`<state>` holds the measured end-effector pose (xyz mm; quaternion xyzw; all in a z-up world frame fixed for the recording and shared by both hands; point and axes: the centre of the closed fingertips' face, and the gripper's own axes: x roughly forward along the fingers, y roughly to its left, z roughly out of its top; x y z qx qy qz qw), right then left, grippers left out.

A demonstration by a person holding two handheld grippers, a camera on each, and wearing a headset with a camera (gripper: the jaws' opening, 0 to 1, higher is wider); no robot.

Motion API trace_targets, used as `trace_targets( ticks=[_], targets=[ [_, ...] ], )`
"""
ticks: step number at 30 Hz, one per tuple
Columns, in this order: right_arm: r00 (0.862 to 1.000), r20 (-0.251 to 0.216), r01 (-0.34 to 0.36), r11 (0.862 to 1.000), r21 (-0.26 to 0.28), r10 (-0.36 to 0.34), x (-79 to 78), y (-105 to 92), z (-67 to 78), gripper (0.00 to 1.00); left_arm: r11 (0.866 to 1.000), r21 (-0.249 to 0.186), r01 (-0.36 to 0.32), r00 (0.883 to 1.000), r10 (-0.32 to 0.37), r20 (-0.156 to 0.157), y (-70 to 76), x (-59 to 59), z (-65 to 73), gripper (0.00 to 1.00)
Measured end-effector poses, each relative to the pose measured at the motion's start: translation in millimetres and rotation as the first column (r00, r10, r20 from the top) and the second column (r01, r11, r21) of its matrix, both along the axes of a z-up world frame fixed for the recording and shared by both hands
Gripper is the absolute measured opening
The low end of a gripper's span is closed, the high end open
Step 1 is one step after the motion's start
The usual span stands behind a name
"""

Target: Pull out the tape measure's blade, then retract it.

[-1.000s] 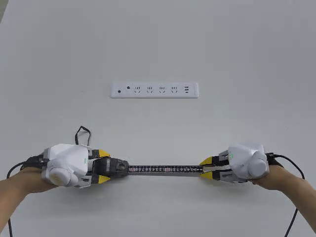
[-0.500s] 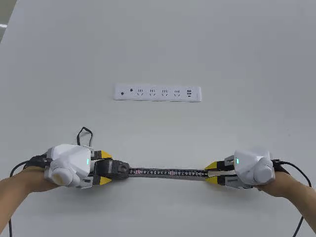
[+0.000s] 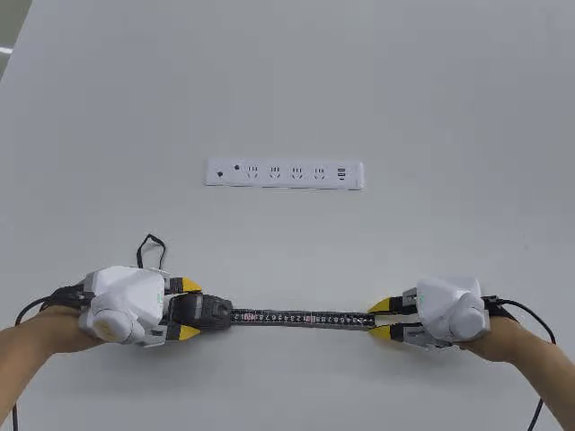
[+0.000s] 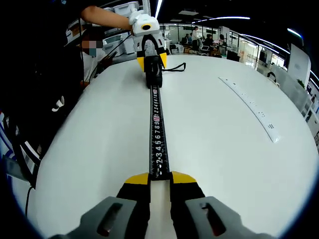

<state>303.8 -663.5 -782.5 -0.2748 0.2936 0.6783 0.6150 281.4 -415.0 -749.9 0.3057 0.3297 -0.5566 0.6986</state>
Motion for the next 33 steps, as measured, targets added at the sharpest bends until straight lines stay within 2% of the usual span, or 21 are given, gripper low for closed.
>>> trace_targets(
  ticks=[10,14,16,19,23,27,33],
  targets=[
    [1.000,0.027,0.003,0.999,-0.036,-0.002,0.6,-1.1,-1.3,0.15,1.000,0.026,0.001,1.000,-0.001,0.014,2.1,1.6,-2.2,0.32],
    [0.999,0.028,0.022,0.999,-0.040,-0.021,0.2,1.6,-1.0,0.27,0.999,0.025,-0.021,1.000,0.021,0.013,4.1,2.4,-3.3,0.32],
    [0.999,0.038,0.027,0.999,-0.038,-0.025,-0.1,3.0,0.3,0.28,0.999,0.026,-0.027,0.999,0.027,0.019,5.0,2.6,-2.6,0.32],
    [0.998,0.038,0.059,0.998,-0.034,-0.058,0.8,4.5,3.1,0.34,0.999,0.012,-0.053,0.998,0.053,0.023,7.6,3.4,-0.1,0.34],
    [0.995,0.048,0.085,0.995,-0.051,-0.083,-0.3,2.7,4.3,0.42,0.996,-0.003,-0.092,0.995,0.092,0.024,10.2,2.6,5.6,0.42],
    [0.990,0.050,0.134,0.989,-0.054,-0.132,-1.3,-0.4,8.1,0.48,0.991,-0.029,-0.133,0.991,0.134,0.018,12.4,-2.7,11.0,0.45],
    [0.974,0.039,0.227,0.973,-0.043,-0.225,-5.8,-4.7,18.2,0.57,0.974,-0.057,-0.220,0.975,0.220,-0.003,16.6,-15.7,15.5,0.55]
  ],
)
